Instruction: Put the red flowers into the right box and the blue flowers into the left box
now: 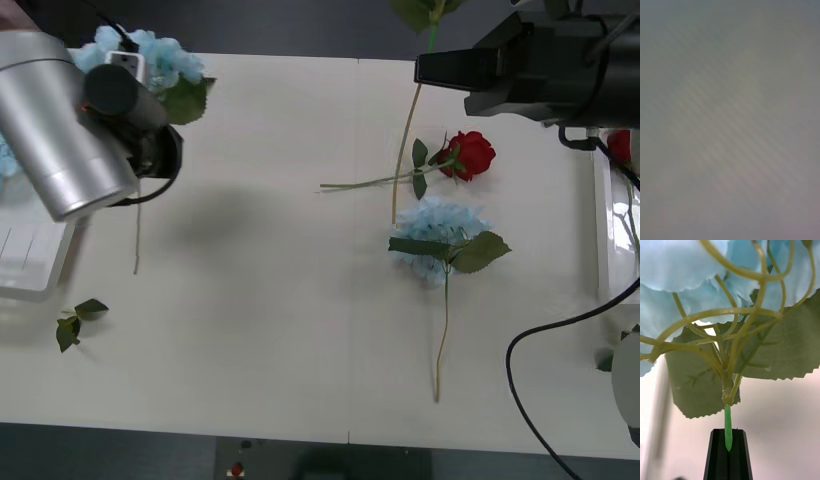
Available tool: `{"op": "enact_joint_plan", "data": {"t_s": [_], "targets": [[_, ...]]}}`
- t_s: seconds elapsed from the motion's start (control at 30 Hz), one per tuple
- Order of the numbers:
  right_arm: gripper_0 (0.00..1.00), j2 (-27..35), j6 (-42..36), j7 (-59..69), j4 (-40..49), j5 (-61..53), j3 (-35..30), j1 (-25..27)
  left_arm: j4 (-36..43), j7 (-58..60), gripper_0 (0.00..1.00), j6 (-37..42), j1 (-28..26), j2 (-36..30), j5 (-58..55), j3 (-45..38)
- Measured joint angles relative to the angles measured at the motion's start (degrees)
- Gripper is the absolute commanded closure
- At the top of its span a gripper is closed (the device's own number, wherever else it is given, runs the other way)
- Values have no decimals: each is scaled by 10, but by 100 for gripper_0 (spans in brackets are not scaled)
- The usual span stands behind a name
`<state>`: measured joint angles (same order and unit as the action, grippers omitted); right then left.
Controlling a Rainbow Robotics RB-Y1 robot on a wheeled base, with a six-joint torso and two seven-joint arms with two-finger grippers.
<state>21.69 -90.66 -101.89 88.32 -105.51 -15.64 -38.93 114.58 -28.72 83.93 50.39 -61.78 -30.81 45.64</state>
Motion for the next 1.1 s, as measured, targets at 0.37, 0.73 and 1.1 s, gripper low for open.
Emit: {"op": "enact_joint_plan", "data": {"t_s": [0.37,0.73,1.1], "targets": [[100,-45,39,0,0,23,19,-33,-106,-116,100,-28,-143,-83,9,-189],[100,-45,86,0,1,23,88,-33,-300,-204,98,-155,-145,-83,28,-163],[100,-45,62,0,1,23,77,-33,-319,-206,22,-275,-204,-83,28,-163]]}}
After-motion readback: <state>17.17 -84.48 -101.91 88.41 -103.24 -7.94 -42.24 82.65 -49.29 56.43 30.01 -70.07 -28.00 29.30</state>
